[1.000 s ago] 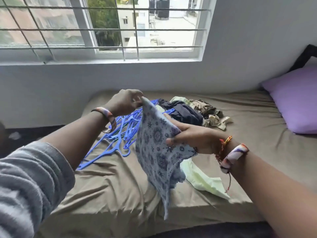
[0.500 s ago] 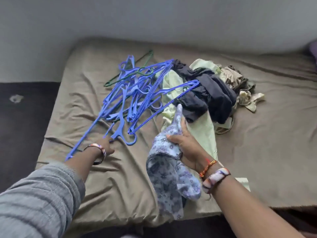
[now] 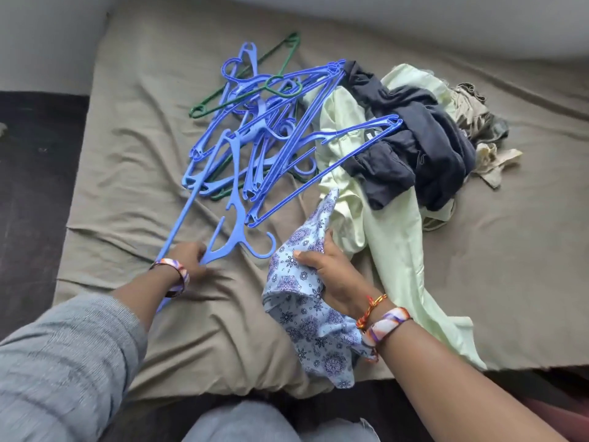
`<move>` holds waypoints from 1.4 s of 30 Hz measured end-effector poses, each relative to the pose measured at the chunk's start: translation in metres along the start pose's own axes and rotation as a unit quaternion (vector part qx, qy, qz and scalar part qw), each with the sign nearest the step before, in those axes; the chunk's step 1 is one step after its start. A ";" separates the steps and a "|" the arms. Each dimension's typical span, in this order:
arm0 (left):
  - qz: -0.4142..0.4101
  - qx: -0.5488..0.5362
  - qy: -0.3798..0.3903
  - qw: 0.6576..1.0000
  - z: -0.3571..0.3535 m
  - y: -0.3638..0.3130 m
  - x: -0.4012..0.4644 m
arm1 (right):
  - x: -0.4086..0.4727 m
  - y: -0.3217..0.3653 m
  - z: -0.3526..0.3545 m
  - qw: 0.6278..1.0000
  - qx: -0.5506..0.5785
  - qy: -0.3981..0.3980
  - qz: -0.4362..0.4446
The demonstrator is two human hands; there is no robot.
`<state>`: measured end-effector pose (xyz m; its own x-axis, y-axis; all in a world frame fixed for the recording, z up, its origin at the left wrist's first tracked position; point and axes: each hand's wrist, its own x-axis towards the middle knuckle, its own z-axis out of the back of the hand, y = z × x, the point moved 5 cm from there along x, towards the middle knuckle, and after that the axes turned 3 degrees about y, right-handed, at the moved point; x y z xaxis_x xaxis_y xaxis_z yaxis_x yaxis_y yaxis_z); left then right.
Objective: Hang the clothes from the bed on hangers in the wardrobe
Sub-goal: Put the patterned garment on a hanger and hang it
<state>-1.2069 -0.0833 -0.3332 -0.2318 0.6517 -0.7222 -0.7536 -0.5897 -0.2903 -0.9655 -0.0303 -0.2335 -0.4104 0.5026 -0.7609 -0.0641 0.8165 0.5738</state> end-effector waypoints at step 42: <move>-0.020 -0.215 -0.024 0.976 -0.037 -0.081 -0.147 | -0.073 -0.096 -0.013 0.990 0.094 -0.080 -0.065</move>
<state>-1.0886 -0.1488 -0.2272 -0.2443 0.6940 -0.6772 -0.4370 -0.7023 -0.5620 -0.9414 -0.1490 -0.2294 -0.2600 0.4157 -0.8715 0.0695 0.9083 0.4125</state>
